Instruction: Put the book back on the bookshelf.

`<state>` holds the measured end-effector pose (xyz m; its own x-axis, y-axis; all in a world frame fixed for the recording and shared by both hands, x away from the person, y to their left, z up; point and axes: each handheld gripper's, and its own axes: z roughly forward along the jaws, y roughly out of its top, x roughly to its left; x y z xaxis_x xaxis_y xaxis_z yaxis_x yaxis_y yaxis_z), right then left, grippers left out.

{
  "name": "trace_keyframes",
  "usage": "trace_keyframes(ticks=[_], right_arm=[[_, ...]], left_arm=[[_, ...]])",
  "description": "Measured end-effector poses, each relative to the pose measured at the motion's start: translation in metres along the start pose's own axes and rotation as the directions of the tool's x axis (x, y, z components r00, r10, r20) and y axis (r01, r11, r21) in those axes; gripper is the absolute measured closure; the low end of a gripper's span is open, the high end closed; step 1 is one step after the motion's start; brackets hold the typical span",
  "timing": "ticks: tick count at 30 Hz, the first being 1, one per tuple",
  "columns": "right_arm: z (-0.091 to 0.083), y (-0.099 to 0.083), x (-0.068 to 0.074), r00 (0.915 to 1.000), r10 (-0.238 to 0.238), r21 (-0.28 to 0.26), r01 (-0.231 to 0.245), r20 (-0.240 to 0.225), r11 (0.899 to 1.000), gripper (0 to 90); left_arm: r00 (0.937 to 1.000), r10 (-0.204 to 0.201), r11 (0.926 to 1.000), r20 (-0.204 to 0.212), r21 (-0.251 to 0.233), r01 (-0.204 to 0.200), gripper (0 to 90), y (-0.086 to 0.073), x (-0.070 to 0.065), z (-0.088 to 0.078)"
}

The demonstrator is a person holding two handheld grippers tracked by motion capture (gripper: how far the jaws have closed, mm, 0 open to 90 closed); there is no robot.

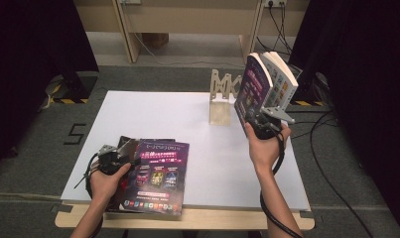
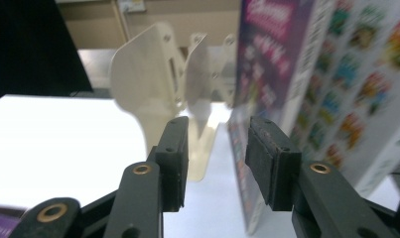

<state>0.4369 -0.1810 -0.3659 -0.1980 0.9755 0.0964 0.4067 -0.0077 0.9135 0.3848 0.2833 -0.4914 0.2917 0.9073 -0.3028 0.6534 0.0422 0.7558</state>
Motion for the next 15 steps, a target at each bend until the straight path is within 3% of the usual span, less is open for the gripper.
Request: trace_keyframes(ticks=[7, 15], right_arm=[[0.013, -0.016, 0.020, 0.9982, -0.010, 0.055, 0.013, -0.058, 0.998, 60.8], [0.033, -0.036, 0.047, 0.9915, -0.005, 0.140, 0.024, -0.130, 0.990, 60.2]], left_arm=[[1.0000, 0.001, 0.9997, -0.009, 0.023, -0.001, 41.3, -0.001, 0.002, 0.002], [1.0000, -0.001, 0.9996, 0.000, 0.029, 0.001, 42.7, -0.001, 0.002, 0.002]])
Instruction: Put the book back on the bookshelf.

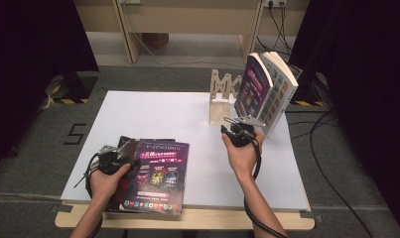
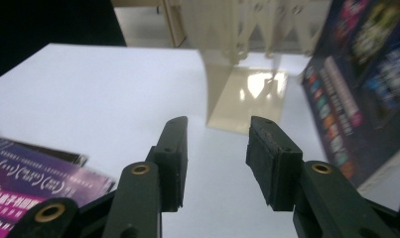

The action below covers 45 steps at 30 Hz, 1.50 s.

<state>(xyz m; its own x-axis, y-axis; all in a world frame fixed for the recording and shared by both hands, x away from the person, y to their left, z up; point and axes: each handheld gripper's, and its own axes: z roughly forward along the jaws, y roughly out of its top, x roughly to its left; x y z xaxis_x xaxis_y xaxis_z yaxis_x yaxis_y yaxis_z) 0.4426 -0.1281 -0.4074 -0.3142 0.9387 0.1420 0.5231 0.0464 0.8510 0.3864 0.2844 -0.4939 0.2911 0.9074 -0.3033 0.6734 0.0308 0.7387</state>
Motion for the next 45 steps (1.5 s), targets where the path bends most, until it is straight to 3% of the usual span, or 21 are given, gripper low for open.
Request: trace_keyframes(ticks=[9, 21, 30, 34, 36, 45], right_arm=[[0.027, -0.014, 0.024, 0.9971, 0.002, 0.099, 0.005, -0.076, 0.995, 59.1], [0.061, -0.026, 0.055, 0.9860, 0.018, 0.216, 0.018, -0.166, 0.976, 57.8], [0.085, -0.027, 0.064, 0.9775, 0.057, 0.282, 0.003, -0.203, 0.960, 56.7], [0.095, -0.027, 0.065, 0.9704, 0.100, 0.333, -0.022, -0.220, 0.943, 56.0], [0.100, -0.027, 0.066, 0.9750, 0.076, 0.332, -0.002, -0.209, 0.943, 55.9], [0.109, -0.027, 0.069, 0.9723, 0.084, 0.354, -0.001, -0.218, 0.935, 55.9]], left_arm=[[0.9999, 0.005, 0.9999, 0.010, 0.009, -0.005, 45.0, 0.000, -0.001, 0.000], [0.9998, 0.006, 0.9999, 0.016, 0.013, -0.006, 46.0, 0.000, -0.002, 0.001], [0.9994, 0.020, 0.9997, 0.027, 0.017, -0.020, 46.6, -0.001, -0.006, 0.001], [0.9994, 0.022, 0.9996, 0.028, 0.019, -0.022, 46.9, -0.001, -0.006, 0.001], [0.9994, 0.021, 0.9995, 0.029, 0.022, -0.021, 47.0, -0.001, -0.007, 0.001], [0.9990, 0.031, 0.9991, 0.031, 0.028, -0.031, 46.3, -0.002, -0.008, 0.001]])
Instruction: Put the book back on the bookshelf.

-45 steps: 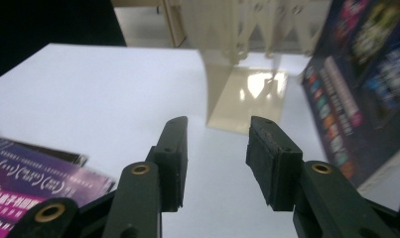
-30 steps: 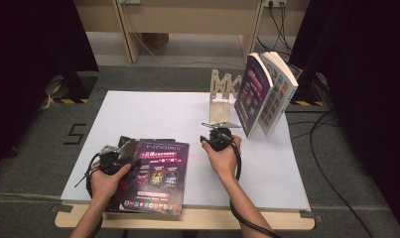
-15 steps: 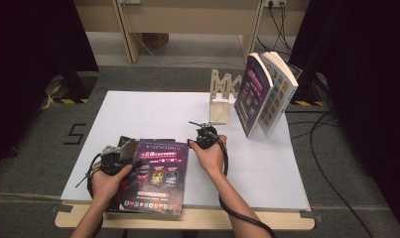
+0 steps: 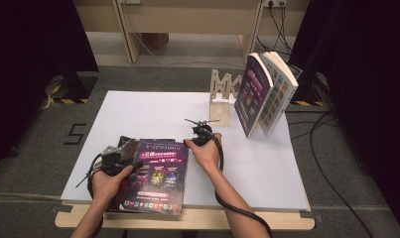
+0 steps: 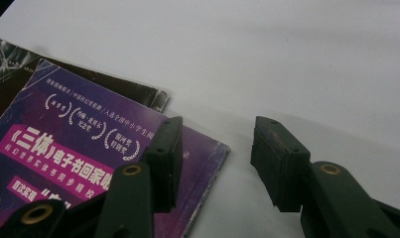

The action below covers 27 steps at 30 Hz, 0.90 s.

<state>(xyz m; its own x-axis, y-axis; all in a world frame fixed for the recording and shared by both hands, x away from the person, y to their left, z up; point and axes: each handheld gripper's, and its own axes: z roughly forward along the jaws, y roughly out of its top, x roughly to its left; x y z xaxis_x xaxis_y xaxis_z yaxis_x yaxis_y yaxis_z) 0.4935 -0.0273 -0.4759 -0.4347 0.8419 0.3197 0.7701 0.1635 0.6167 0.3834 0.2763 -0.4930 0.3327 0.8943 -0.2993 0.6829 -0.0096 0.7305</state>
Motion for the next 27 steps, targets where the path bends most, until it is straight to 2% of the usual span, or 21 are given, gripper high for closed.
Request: trace_keyframes(ticks=[2, 11, 13, 16, 18, 19, 23, 27], right_arm=[[0.002, 0.000, 0.001, 0.9999, 0.011, 0.006, -0.010, -0.008, 1.000, 55.9], [0.009, 0.001, 0.005, 0.9997, -0.003, 0.025, 0.003, -0.026, 1.000, 55.7], [0.010, 0.001, 0.005, 0.9995, 0.007, 0.030, -0.006, -0.030, 1.000, 55.5], [0.012, 0.001, 0.005, 0.9996, 0.000, 0.023, 0.000, -0.027, 1.000, 55.4], [0.011, 0.001, 0.004, 0.9995, 0.005, 0.024, -0.004, -0.031, 1.000, 55.4], [0.011, 0.001, 0.005, 0.9991, 0.028, 0.034, -0.027, -0.031, 0.999, 55.4], [0.012, 0.002, 0.005, 0.9996, -0.001, 0.029, 0.001, -0.029, 1.000, 54.7], [0.012, 0.001, 0.005, 0.9995, 0.010, 0.028, -0.010, -0.030, 1.000, 55.3]], left_arm=[[1.0000, 0.003, 1.0000, 0.001, -0.003, -0.003, 46.2, 0.000, -0.001, 0.000], [0.9999, 0.008, 0.9999, 0.010, 0.007, -0.008, 46.1, 0.000, -0.002, 0.000], [0.9999, 0.009, 0.9999, 0.009, 0.009, -0.009, 46.0, 0.000, -0.003, 0.000], [0.9999, 0.013, 0.9999, 0.009, 0.010, -0.013, 45.9, 0.000, -0.003, 0.000], [0.9998, 0.015, 0.9998, 0.008, 0.012, -0.016, 45.6, 0.000, -0.003, 0.000], [0.9998, 0.015, 0.9998, 0.011, 0.011, -0.015, 45.6, 0.000, -0.003, 0.001], [0.9997, 0.022, 0.9997, 0.008, 0.012, -0.022, 45.0, 0.000, -0.004, 0.001], [0.9993, 0.037, 0.9993, -0.006, 0.009, -0.037, 45.2, -0.001, -0.006, 0.002]])
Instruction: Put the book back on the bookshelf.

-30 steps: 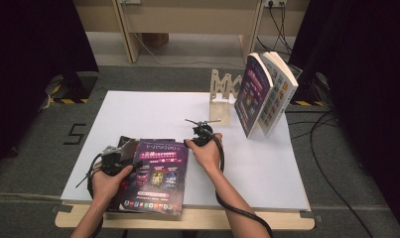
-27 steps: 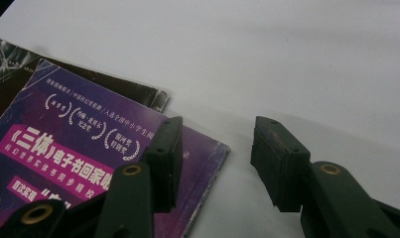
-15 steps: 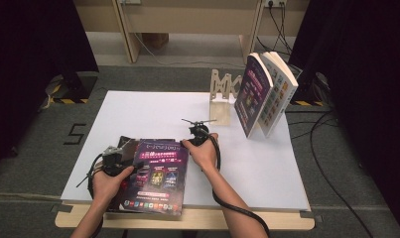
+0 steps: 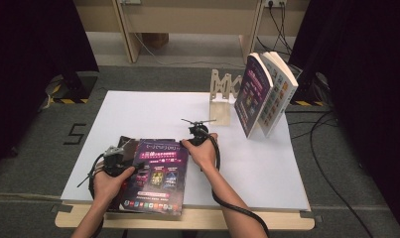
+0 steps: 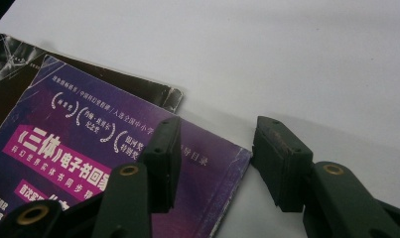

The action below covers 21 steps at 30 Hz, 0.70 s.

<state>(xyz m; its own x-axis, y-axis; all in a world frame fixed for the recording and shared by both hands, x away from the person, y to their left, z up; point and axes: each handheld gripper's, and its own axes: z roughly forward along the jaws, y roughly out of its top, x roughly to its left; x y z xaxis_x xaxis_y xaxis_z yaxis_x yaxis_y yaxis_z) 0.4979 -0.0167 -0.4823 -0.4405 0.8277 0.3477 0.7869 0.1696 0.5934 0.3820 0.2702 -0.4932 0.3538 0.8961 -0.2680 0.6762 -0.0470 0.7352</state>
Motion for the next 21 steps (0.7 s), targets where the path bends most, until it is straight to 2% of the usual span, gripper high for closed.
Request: trace_keyframes(ticks=[2, 3, 6, 9, 10, 12, 15, 17, 21], right_arm=[[0.0000, -0.0007, -0.0014, 1.0000, 0.001, -0.010, -0.001, -0.003, 1.000, 56.1], [-0.0002, -0.0005, -0.0018, 0.9998, 0.018, -0.009, -0.018, -0.008, 1.000, 56.4], [-0.0010, -0.0001, -0.0032, 0.9996, 0.027, -0.015, -0.027, -0.013, 1.000, 58.9], [-0.0036, 0.0013, -0.0048, 0.9967, 0.061, -0.033, -0.063, -0.053, 0.997, 59.3], [-0.0041, 0.0017, -0.0056, 0.9967, 0.059, -0.034, -0.061, -0.056, 0.998, 59.3], [-0.0051, 0.0021, -0.0057, 0.9943, 0.084, -0.028, -0.086, -0.066, 0.996, 59.4], [-0.0009, 0.0014, -0.0085, 0.9957, 0.066, -0.019, -0.068, -0.065, 0.998, 59.2], [0.0011, 0.0014, -0.0087, 0.9947, 0.079, -0.009, -0.080, -0.066, 0.997, 58.6], [0.0031, 0.0030, -0.0083, 0.9945, 0.072, -0.015, -0.073, -0.076, 0.997, 56.6]], left_arm=[[0.9995, 0.021, 0.9998, -0.022, 0.005, -0.021, 45.7, -0.0002, -0.0018, 0.0001], [0.9995, 0.019, 0.9998, -0.025, -0.001, -0.019, 47.1, -0.0005, -0.0025, 0.0006], [0.9991, 0.021, 0.9998, -0.037, 0.000, -0.021, 48.4, -0.0005, -0.0022, 0.0001], [0.9991, 0.013, 0.9999, -0.041, 0.000, -0.013, 49.1, -0.0005, -0.0016, -0.0003], [0.9990, 0.015, 0.9999, -0.042, -0.001, -0.016, 49.2, -0.0006, -0.0018, -0.0002], [0.9987, 0.022, 0.9998, -0.047, 0.001, -0.022, 49.1, -0.0007, -0.0022, -0.0003], [0.9987, 0.022, 0.9998, -0.047, -0.002, -0.022, 49.2, -0.0010, -0.0022, -0.0003], [0.9987, 0.020, 0.9998, -0.046, -0.004, -0.020, 49.4, -0.0011, -0.0021, -0.0003], [0.9987, 0.021, 0.9998, -0.047, -0.004, -0.021, 49.5, -0.0012, -0.0021, -0.0003]])
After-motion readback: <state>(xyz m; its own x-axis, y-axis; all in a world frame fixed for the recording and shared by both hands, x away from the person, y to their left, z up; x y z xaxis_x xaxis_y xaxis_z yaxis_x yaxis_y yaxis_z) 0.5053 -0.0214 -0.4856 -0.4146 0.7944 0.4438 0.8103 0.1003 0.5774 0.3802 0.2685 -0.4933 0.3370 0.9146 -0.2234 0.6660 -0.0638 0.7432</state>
